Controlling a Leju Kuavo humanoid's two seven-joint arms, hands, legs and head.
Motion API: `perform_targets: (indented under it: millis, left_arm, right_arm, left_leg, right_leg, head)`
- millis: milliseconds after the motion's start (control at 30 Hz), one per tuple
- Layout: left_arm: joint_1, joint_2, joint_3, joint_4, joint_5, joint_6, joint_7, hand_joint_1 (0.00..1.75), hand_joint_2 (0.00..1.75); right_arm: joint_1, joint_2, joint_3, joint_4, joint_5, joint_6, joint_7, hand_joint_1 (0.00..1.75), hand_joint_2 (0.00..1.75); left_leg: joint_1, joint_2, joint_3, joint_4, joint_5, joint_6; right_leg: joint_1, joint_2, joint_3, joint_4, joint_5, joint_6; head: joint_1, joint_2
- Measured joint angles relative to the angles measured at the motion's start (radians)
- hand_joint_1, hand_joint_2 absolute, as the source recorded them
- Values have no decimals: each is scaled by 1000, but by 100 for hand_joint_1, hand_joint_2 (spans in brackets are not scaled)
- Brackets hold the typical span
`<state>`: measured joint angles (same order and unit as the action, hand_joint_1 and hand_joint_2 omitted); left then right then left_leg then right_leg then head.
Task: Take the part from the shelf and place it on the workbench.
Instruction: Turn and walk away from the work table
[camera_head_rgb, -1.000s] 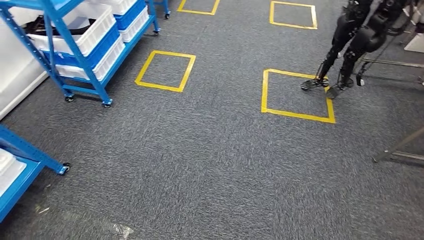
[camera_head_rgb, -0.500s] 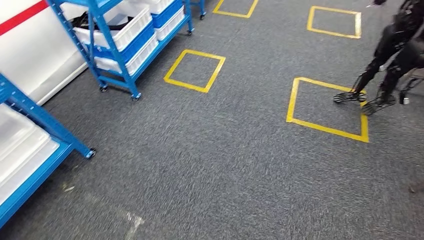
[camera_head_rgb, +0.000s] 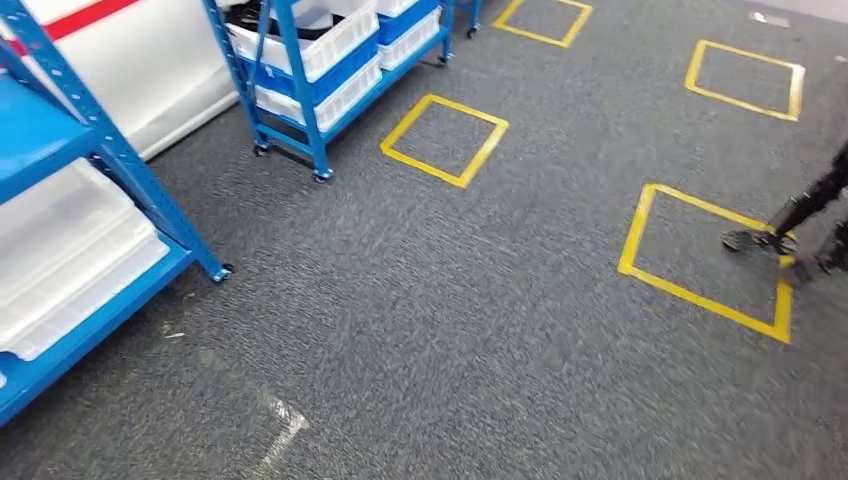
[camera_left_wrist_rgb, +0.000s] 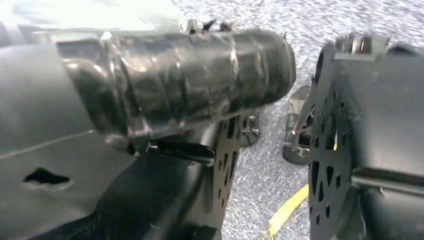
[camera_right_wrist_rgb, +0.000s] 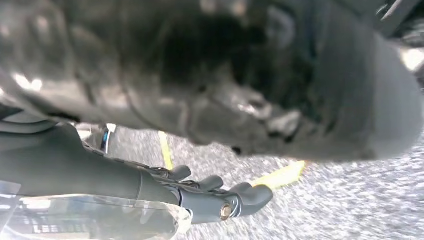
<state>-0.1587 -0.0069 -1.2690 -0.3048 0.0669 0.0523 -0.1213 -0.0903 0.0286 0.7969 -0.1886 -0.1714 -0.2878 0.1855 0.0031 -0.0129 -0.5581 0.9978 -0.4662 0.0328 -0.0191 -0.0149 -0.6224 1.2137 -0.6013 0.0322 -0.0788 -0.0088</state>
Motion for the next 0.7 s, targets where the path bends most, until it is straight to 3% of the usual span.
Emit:
perform_targets:
  millis: [33,67,100,167,200,267,300,333,367,433,467,500,567,600,633,700]
  left_arm:
    - [0,1,0,0,3,0,1,0,0]
    - [0,2,0,0,7,-1,2,0,0]
    - [1,3,0,0,11,-1,3,0,0]
    - [1,3,0,0,15,-2,5,0,0]
    - [0,3,0,0,16,-3,8,0,0]
    - [-1,3,0,-1,16,-4,19,0,0]
    - [-1,1,0,-2,16,-1,30,0,0]
    - [0,-1,-1,-2,15,4,44,0,0]
    - [1,-6,-1,-2,15,12,59,0,0]
    - [1,-17,-1,-3,14,26,84,0,0]
    - [-1,-22,-1,-3,13,31,91,0,0]
    - [-4,-25,-1,-3,12,34,95,0,0]
    - [-10,-31,-1,-3,9,38,95,0,0]
    - [-11,-31,-1,-3,8,37,91,0,0]
    - [-11,-29,-1,-3,9,33,83,0,0]
    - [-8,-13,-1,-2,14,18,55,0,0]
  right_arm:
    - [2,-1,0,0,4,2,1,0,0]
    - [4,-1,0,0,8,3,1,0,0]
    - [6,-2,0,0,12,3,2,0,0]
    - [6,-2,1,0,18,3,2,0,0]
    - [5,-3,1,0,19,2,2,0,0]
    - [4,-4,2,0,22,1,1,0,0]
    - [4,-4,2,0,22,1,1,0,0]
    - [4,-3,3,0,22,0,1,0,0]
    - [3,-4,3,0,22,0,2,0,0]
    - [3,-4,3,0,23,0,3,0,0]
    - [3,-4,4,0,23,1,3,0,0]
    - [4,-4,4,0,24,2,3,0,0]
    - [7,-4,4,0,26,3,3,0,0]
    - [7,-4,5,1,27,5,3,0,0]
    - [6,-4,5,1,30,10,3,0,0]
    - [4,-2,6,0,36,19,1,0,0]
  left_leg:
    - [-1,-12,1,0,0,2]
    - [-2,-26,2,1,-1,3]
    - [-2,-41,4,2,-3,3]
    - [-2,-70,10,4,-7,1]
    - [-4,-82,11,7,-11,-2]
    - [-4,-105,6,13,-17,-11]
    - [-4,-115,1,15,-19,-17]
    - [-2,-126,-3,14,-19,-22]
    - [-1,-119,-5,16,-20,-28]
    - [-3,-65,-19,54,-44,-38]
    - [-3,-31,-40,102,-69,-44]
    - [-3,-11,-71,164,-99,-48]
    - [0,-3,-129,277,-140,-55]
    - [1,-3,-138,296,-138,-56]
    - [2,0,-129,277,-116,-56]
    - [1,26,-69,156,-46,-54]
  right_leg:
    - [1,8,-38,67,-19,0]
    - [1,11,-63,103,-18,-1]
    - [1,12,-72,101,4,-2]
    - [0,27,-39,-7,90,-7]
    - [-1,49,-14,-75,124,-10]
    - [-4,82,19,-156,148,-13]
    - [-4,87,26,-167,143,-14]
    - [-5,76,30,-171,141,-16]
    - [-5,65,33,-174,141,-21]
    - [-7,42,42,-179,139,-33]
    - [-7,28,46,-181,137,-38]
    - [-6,13,49,-181,133,-42]
    - [-4,-19,55,-180,127,-44]
    - [-4,-33,57,-180,124,-44]
    - [-4,-45,60,-180,122,-43]
    - [-3,-65,70,-180,114,-40]
  head:
    - [1,0]
    - [1,0]
    - [2,0]
    - [2,0]
    - [2,0]
    - [1,0]
    - [0,0]
    - [0,0]
    - [1,0]
    - [-4,0]
    - [-7,0]
    - [-10,0]
    - [-10,0]
    - [-10,0]
    - [-10,0]
    - [-10,0]
